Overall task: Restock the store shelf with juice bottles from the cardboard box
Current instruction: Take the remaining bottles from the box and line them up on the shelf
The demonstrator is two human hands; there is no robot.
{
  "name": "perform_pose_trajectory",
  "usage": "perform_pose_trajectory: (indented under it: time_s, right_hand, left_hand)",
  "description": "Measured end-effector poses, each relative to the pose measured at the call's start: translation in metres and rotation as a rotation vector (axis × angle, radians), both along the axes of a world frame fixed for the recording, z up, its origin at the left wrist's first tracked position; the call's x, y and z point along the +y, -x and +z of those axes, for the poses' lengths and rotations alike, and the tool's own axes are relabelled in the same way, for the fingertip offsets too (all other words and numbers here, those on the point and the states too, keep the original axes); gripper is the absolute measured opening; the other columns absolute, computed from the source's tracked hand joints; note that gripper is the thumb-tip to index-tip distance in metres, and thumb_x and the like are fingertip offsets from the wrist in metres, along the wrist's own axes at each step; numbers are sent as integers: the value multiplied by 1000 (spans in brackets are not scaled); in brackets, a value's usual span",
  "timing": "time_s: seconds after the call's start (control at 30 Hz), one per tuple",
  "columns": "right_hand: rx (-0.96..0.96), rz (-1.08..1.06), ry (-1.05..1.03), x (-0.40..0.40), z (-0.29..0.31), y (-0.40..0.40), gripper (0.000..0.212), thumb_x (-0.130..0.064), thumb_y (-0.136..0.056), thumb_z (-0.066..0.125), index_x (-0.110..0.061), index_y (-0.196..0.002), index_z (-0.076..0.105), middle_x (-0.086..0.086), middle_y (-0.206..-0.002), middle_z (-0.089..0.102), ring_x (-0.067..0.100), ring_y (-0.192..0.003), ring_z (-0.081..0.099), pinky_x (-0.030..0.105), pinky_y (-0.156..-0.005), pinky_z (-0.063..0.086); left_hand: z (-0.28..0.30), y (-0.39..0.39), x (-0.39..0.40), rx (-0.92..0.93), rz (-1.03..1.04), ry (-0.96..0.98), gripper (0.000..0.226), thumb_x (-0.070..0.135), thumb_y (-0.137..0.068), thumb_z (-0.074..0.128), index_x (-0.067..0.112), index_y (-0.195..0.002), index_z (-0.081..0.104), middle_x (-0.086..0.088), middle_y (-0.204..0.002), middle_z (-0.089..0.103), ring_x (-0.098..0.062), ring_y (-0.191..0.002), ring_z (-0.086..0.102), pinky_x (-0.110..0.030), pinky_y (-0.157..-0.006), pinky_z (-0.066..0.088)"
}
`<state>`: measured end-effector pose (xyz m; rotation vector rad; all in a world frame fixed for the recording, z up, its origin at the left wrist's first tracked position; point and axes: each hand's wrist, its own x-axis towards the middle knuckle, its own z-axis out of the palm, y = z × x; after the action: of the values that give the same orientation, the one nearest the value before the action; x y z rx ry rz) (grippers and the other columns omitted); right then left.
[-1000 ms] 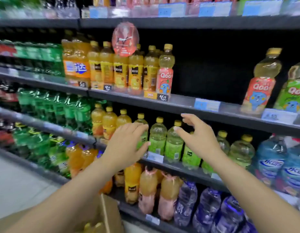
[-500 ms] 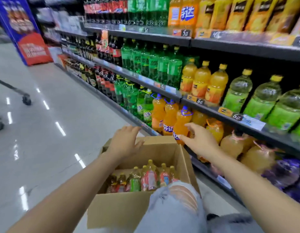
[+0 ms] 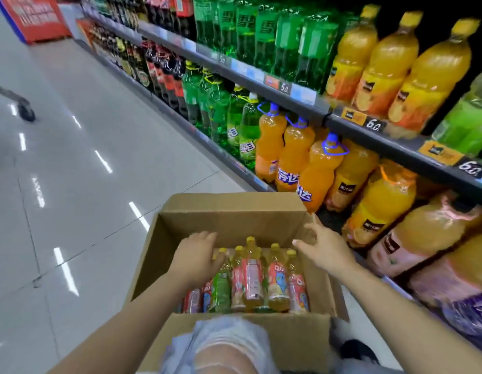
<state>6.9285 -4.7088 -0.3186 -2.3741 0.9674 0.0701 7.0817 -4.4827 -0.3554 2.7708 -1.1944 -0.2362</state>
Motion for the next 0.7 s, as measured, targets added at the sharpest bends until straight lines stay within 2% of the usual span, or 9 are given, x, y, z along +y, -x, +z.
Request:
perform_pose_trajectory:
  time_s: [0.03,0.17,0.27,0.4,0.53,0.6,0.7]
  right_hand:
    - [41,-13,-21,-2,-16,-7,58,-47,-85,63,-18,-134,48,6,-128,61,24,-116,57,31,-84,47]
    - [176,-31,-135,-2,-82,-24,52,-42,-87,62,-15,-130,51,4,-124,63,24,-114,58,28,-77,42]
    - [278,-71,-207,4,-128,-26,49,-43,-84,64,-15,-123,53,7,-114,67,27,-104,62,32,-82,49]
    - [331,-138,-306,8,-173,-30,45,-43,-79,69,-18,-114,56,4,-105,69,24,-94,65,34,-80,53]
    - [382,-197,-279,11,-195,-34,56,-52,-73,71,-17,-114,57,4,-107,67,23,-97,62,30,-76,51]
    - [412,-210,-232,14,-202,-37,65,-59,-68,71,-17,-115,56,5,-111,65,25,-102,61,31,-79,52]
    - [481,-205,-165,19,-207,-41,71,-60,-69,71,-16,-120,52,5,-117,60,24,-106,59,29,-75,47]
  left_hand:
    - [-15,-6,-3,28,0,-13,73,63,-77,20,19,-125,52,-2,-118,60,-23,-107,56,-37,-87,48]
    - [-70,-22,-25,124,-2,-80,56,59,-88,41,20,-128,49,-1,-121,58,-22,-112,53,-36,-90,45]
    - [-103,-24,-45,206,8,-96,61,61,-88,43,21,-133,45,-2,-128,55,-22,-117,50,-36,-93,45]
    - [-133,-24,-67,278,5,-151,64,60,-88,44,18,-136,42,-5,-135,52,-24,-121,49,-38,-95,45]
    - [-149,-20,-79,354,22,-171,70,61,-85,47,15,-138,40,-7,-135,51,-26,-119,51,-37,-94,47]
    - [-156,-16,-82,404,61,-193,74,66,-82,48,15,-135,41,-7,-131,53,-26,-116,54,-36,-90,49]
    - [-167,-8,-87,515,122,-207,69,74,-77,49,17,-117,50,-2,-109,61,-20,-96,60,-33,-77,53]
